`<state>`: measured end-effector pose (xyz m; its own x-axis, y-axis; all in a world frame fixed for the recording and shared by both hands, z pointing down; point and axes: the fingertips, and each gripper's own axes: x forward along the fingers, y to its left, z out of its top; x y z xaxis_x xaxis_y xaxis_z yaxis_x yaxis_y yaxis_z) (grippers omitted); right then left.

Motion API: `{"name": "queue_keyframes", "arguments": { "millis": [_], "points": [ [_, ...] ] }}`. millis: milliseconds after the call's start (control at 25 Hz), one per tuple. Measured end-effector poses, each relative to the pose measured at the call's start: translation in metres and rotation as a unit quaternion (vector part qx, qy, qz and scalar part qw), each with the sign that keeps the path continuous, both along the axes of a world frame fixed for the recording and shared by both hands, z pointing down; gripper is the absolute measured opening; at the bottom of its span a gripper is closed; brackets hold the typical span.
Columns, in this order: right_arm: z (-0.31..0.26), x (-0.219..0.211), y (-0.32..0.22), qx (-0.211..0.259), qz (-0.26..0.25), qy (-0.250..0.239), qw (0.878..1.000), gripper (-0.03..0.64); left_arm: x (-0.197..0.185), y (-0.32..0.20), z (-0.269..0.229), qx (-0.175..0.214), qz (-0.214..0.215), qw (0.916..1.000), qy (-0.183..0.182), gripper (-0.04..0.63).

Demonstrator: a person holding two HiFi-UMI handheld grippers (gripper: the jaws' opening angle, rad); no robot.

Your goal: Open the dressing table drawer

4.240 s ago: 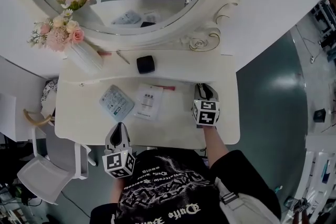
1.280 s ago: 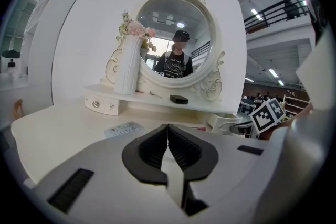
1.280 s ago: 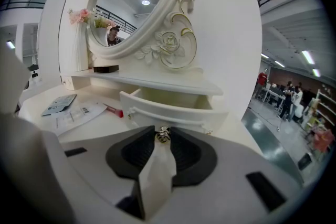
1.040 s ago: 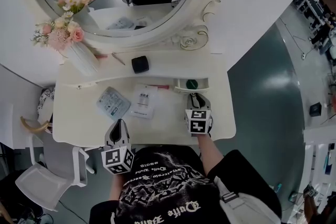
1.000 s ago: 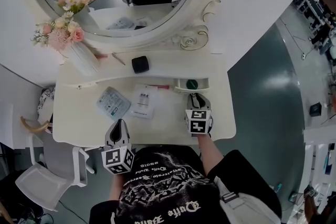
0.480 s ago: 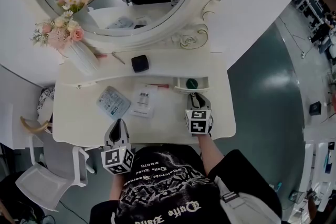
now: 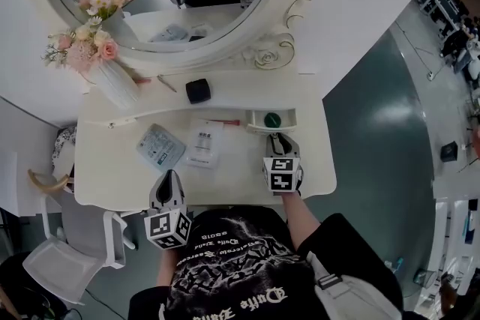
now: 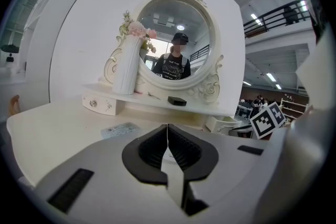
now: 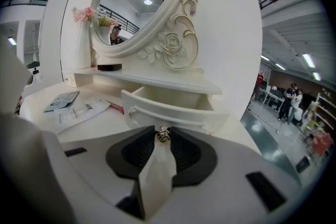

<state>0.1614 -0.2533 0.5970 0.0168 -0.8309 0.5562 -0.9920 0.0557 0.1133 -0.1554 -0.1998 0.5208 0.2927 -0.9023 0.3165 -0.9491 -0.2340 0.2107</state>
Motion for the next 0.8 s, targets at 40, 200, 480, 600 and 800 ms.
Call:
{"name": "queue_keyframes", "arguments": {
  "millis": [40,200,480,600,800],
  "points": [
    [-0.0005,-0.001,0.0013,-0.002,0.0,-0.002,1.0,0.101,0.0003,-0.0004,0.0001,0.0,0.002,1.0,-0.001,0.017],
    [0.0033,-0.0019,0.0016,-0.003,0.0,0.001,1.0,0.101,0.0007,-0.0019,0.0014,0.001,0.007,1.0,-0.003,0.017],
    [0.0,-0.0033,0.0023,-0.001,-0.002,0.005,1.0,0.101,0.0036,-0.0023,0.0031,-0.001,0.013,0.9999,0.001,0.017],
    [0.0006,-0.0021,0.0025,0.004,-0.001,-0.002,1.0,0.101,0.0039,-0.0031,0.0027,-0.001,0.016,0.9999,-0.001,0.018],
    [0.0003,-0.0041,0.0032,0.0,-0.002,0.004,1.0,0.101,0.0063,-0.0049,0.0024,0.0,0.026,0.9997,-0.003,0.018]
  ]
}}
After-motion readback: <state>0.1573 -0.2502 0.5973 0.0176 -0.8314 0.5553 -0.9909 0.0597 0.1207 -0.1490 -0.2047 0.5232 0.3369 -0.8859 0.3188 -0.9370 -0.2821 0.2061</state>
